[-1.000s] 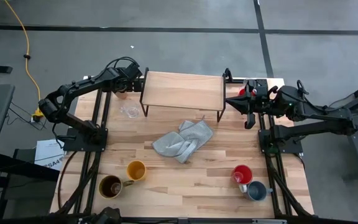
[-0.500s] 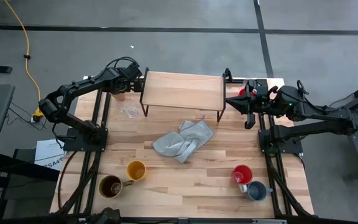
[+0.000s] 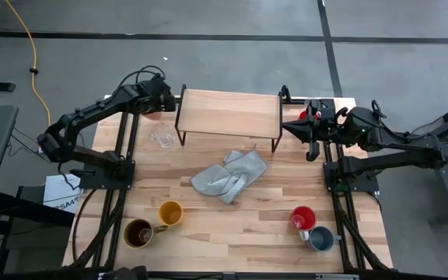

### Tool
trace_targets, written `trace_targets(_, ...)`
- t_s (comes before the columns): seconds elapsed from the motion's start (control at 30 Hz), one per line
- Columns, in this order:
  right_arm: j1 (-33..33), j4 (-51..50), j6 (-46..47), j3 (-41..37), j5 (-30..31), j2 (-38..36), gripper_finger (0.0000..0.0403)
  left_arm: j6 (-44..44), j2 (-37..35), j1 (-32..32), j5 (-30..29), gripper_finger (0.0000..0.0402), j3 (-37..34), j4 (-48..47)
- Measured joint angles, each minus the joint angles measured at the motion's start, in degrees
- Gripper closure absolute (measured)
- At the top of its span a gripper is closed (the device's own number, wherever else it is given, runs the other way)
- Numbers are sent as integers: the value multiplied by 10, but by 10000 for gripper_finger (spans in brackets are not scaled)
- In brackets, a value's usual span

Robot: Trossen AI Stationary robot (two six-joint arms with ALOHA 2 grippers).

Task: Stack small to large cups/mugs on shelf
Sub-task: Put the orange cup on the shelf

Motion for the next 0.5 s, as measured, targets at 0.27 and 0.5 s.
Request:
trace_targets(0.27,0,20,9,0,0,0,403,-10,-53,0,8,401,0,35)
trace_targets(0.5,0,30,9,0,0,0,403,-35,-70,0,3,401,18,45)
